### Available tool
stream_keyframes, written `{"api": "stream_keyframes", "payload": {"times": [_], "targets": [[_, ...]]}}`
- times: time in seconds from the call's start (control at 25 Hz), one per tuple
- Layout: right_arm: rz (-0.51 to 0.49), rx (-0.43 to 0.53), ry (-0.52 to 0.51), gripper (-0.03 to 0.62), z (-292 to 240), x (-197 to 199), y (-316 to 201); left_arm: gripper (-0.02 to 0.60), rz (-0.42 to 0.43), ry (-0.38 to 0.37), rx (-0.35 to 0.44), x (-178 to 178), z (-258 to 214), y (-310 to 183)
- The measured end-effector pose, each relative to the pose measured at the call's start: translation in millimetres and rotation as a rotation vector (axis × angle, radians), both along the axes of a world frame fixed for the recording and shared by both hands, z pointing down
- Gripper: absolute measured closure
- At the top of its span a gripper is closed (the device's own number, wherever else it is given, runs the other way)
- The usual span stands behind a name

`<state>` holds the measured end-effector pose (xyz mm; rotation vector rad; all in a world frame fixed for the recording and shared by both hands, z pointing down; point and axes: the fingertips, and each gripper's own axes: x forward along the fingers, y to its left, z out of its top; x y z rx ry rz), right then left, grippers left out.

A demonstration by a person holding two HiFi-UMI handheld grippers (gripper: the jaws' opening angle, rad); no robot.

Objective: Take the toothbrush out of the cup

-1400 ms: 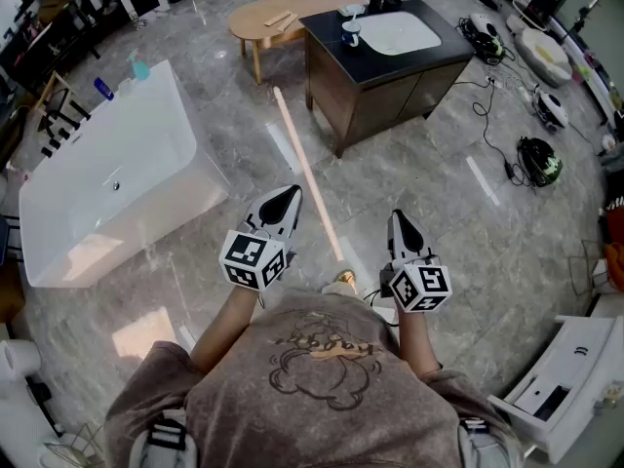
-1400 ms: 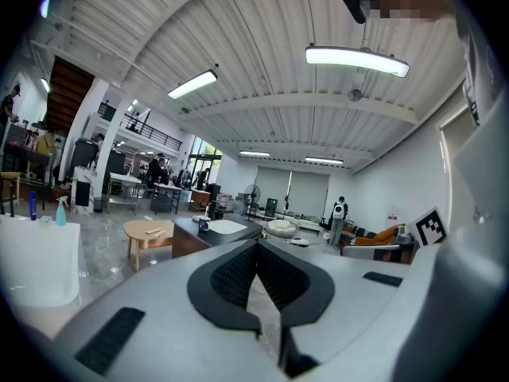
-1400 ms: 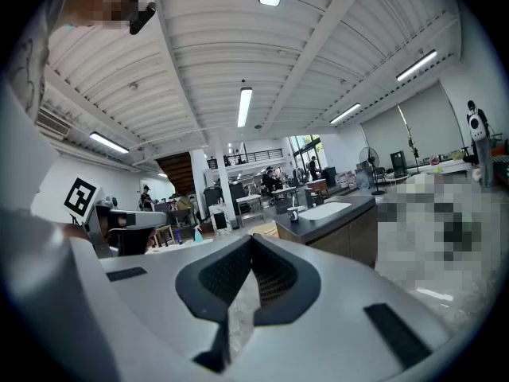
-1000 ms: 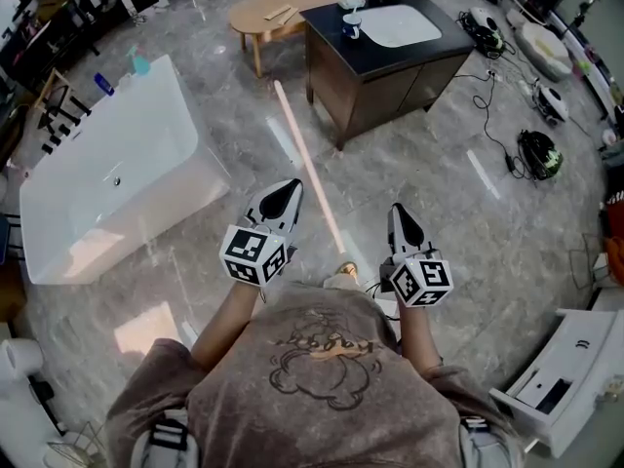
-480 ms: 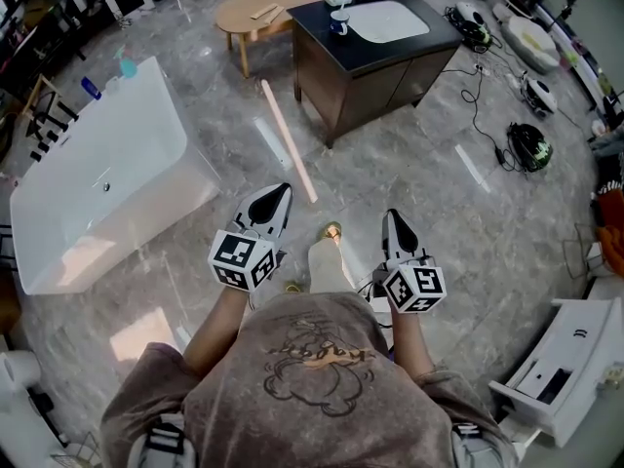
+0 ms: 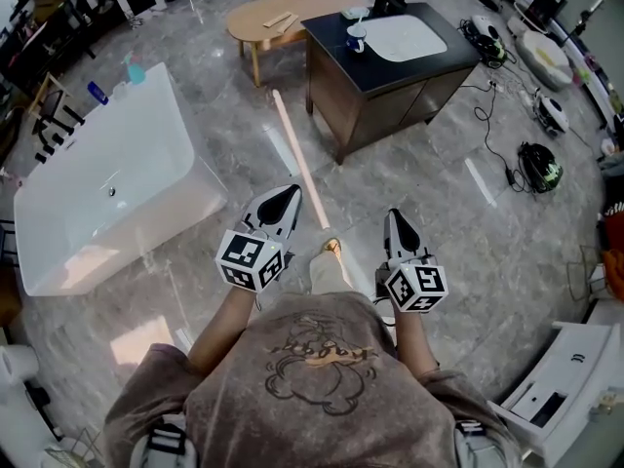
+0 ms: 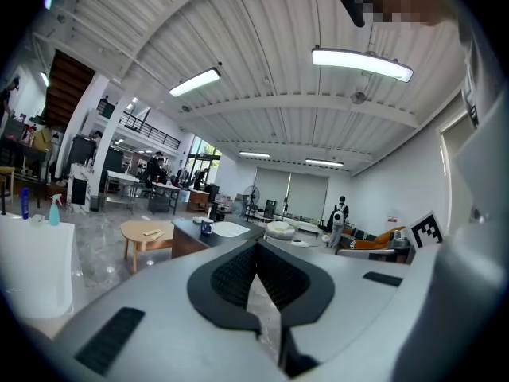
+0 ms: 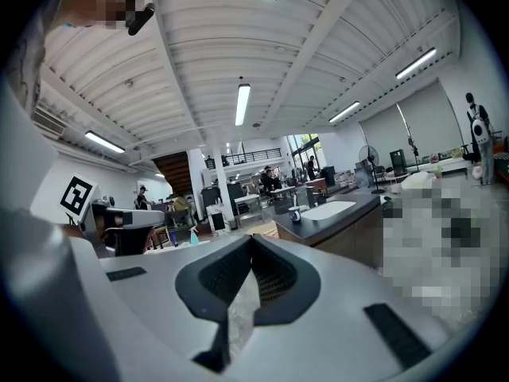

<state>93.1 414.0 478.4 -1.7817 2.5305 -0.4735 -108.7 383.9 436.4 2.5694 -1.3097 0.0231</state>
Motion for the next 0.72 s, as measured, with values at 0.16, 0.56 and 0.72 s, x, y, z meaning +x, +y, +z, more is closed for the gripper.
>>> {"api": "stream_keyframes", "payload": {"times": [0.16, 0.56, 0.72], "targets": [[-0.020, -0.008, 0.000, 0.591, -4.1, -1.4, -49.5, 0.560, -0.011, 0.001, 0.003, 0.2, -7.5, -44.0], [-0.048, 0.003, 0.013, 0.591, -16.9, 28.6, -159.8, 0.560, -0.058, 0.006, 0.008, 20.0, -16.0, -161.6], [-0.032, 0.000, 0.008, 0.591, -14.3, 61.8, -199.3, 0.560, -0.066, 0.007, 0.019, 41.7, -17.9, -204.6]]}}
